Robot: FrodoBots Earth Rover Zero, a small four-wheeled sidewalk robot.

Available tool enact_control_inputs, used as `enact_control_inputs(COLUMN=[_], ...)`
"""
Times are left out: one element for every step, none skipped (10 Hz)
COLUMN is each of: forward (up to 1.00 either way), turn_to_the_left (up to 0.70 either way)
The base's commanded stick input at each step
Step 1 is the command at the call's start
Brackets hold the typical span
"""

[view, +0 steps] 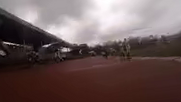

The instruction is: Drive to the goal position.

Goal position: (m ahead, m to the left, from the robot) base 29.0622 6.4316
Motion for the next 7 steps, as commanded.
enact_control_inputs(forward=[0.50, 0.50, 0.50, 0.50, 0.50, 0.50, 0.50], turn_to_the_left=[0.02, 0.02, 0.02, 0.02, 0.02, 0.02, 0.02])
